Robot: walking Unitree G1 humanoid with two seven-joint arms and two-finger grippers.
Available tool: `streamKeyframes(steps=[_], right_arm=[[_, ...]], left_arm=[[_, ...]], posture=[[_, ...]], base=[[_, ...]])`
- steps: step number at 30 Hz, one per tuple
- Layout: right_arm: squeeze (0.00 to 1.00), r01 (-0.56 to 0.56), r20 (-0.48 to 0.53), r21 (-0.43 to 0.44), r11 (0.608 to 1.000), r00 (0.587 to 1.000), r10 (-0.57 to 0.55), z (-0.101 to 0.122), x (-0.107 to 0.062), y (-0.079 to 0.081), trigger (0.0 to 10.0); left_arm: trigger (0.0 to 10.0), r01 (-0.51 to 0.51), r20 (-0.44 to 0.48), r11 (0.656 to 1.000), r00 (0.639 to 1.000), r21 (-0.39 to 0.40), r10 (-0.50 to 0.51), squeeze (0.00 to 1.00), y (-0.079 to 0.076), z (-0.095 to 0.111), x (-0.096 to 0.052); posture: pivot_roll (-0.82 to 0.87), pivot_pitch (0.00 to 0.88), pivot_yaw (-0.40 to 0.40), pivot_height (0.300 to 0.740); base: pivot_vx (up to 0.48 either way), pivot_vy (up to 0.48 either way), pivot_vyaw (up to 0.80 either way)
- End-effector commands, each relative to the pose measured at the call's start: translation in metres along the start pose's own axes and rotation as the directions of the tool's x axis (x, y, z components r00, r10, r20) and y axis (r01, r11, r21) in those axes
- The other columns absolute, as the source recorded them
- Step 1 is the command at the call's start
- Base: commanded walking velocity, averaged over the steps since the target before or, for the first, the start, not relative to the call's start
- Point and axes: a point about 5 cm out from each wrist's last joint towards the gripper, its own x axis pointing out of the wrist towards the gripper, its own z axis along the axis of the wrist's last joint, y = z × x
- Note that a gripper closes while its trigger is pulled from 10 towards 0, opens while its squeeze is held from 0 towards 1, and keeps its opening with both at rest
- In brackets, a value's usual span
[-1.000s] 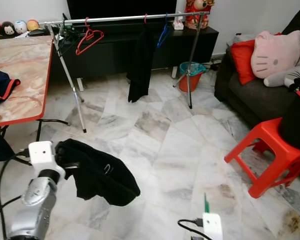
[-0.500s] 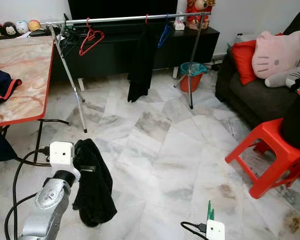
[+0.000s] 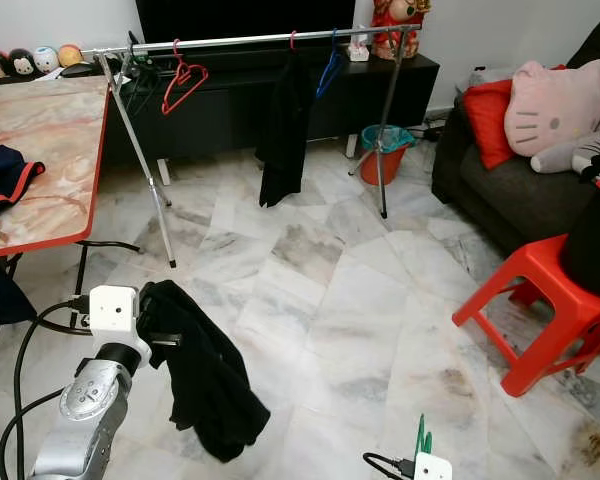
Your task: Hang hanger
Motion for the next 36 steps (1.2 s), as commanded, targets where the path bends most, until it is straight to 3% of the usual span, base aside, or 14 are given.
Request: streamKeyframes(steps=[1, 24, 36], right_arm=[[0.00, -0.002, -0.001, 0.004, 1.000, 1.000, 0.002, -0.003, -0.001, -0.001, 10.0], [0.00, -0.034, 0.016, 0.045, 0.998, 0.999, 0.033, 0.003, 0.001, -0.003, 10.0], [0.00, -0.048, 0.029, 0.039, 0.998, 0.998, 0.047, 0.011, 0.002, 0.002, 10.0]], left_arm=[[10.0, -0.006, 0.019, 1.000, 1.000, 0.004, 0.006, 0.00, 0.002, 0.005, 0.004], [10.0, -0.055, 0.025, 0.998, 0.998, 0.000, 0.055, 0.00, 0.009, 0.007, 0.005], [10.0, -0.036, 0.027, 0.999, 0.999, -0.022, 0.037, 0.00, -0.005, 0.007, 0.007]], posture=[[0.10, 0.000, -0.013, 0.740], [0.10, 0.000, -0.031, 0.740], [0.10, 0.000, -0.037, 0.740]], base=[[0.000, 0.000, 0.00], [0.000, 0.000, 0.00], [0.000, 0.000, 0.27]])
